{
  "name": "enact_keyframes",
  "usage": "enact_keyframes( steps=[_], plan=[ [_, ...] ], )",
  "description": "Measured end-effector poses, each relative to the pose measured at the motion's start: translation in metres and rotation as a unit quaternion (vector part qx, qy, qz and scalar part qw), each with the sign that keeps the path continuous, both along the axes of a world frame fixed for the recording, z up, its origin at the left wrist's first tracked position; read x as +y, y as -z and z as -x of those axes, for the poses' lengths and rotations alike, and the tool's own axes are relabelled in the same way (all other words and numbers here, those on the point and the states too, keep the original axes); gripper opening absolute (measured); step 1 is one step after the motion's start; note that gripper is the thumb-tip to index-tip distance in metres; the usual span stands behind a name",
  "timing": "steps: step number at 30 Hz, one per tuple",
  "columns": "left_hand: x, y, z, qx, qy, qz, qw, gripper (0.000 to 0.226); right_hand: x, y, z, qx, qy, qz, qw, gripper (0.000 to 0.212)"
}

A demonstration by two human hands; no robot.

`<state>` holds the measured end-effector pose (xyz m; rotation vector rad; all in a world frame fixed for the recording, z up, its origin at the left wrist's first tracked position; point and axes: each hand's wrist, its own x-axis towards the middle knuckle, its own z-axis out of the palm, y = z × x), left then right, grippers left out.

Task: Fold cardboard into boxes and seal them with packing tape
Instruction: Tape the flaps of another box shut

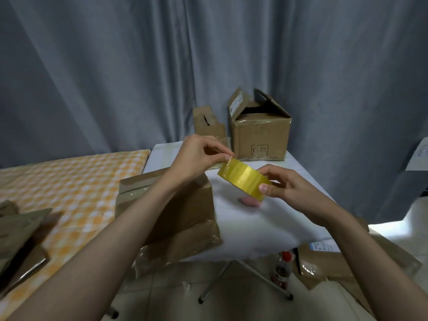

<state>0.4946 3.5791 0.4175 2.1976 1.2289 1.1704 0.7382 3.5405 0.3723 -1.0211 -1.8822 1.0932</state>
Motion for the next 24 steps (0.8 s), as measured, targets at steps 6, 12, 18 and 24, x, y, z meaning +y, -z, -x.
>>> enact_keyframes(
  steps=[6,12,18,24],
  plan=[
    [-0.009,0.002,-0.007,-0.075,-0.045,0.095,0.992,0.008,-0.007,-0.007,0.004,0.02,0.037,0.059,0.997,0.032],
    [-0.009,-0.013,-0.005,-0.109,-0.025,0.262,0.959,0.007,-0.011,-0.012,0.011,0.029,0.087,0.064,0.994,0.036],
    [-0.007,-0.021,0.008,-0.067,-0.062,0.284,0.954,0.019,-0.02,-0.02,0.023,0.041,0.098,0.001,0.994,0.024],
    [-0.012,-0.026,0.016,-0.063,-0.067,0.312,0.946,0.004,-0.025,-0.025,0.03,0.063,0.11,-0.035,0.991,0.018]
  ],
)
